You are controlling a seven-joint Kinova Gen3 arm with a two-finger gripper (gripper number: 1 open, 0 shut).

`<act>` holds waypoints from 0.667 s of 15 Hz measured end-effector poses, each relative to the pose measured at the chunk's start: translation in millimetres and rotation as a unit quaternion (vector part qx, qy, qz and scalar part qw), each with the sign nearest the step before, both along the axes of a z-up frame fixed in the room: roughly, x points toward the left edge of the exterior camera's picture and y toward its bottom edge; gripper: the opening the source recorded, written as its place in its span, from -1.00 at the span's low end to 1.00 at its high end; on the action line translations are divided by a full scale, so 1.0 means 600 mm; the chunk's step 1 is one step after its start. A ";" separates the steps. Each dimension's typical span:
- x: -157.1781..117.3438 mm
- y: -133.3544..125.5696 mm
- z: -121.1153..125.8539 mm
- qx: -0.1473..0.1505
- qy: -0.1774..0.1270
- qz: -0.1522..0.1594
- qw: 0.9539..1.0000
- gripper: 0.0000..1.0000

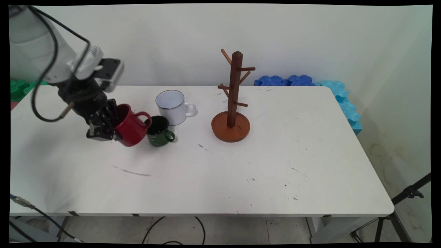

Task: Place the picked object on the table

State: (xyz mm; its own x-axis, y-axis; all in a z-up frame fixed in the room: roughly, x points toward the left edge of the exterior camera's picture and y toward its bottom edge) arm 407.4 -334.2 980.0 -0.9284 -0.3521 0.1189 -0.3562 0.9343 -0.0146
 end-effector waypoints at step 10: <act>-0.100 -0.001 -0.064 0.032 -0.058 0.033 0.997 -1.00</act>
State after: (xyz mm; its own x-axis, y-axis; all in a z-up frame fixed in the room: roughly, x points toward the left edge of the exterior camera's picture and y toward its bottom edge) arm 347.3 -334.8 941.8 -0.9091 -0.4163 -0.0117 -0.4163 0.9092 -0.0005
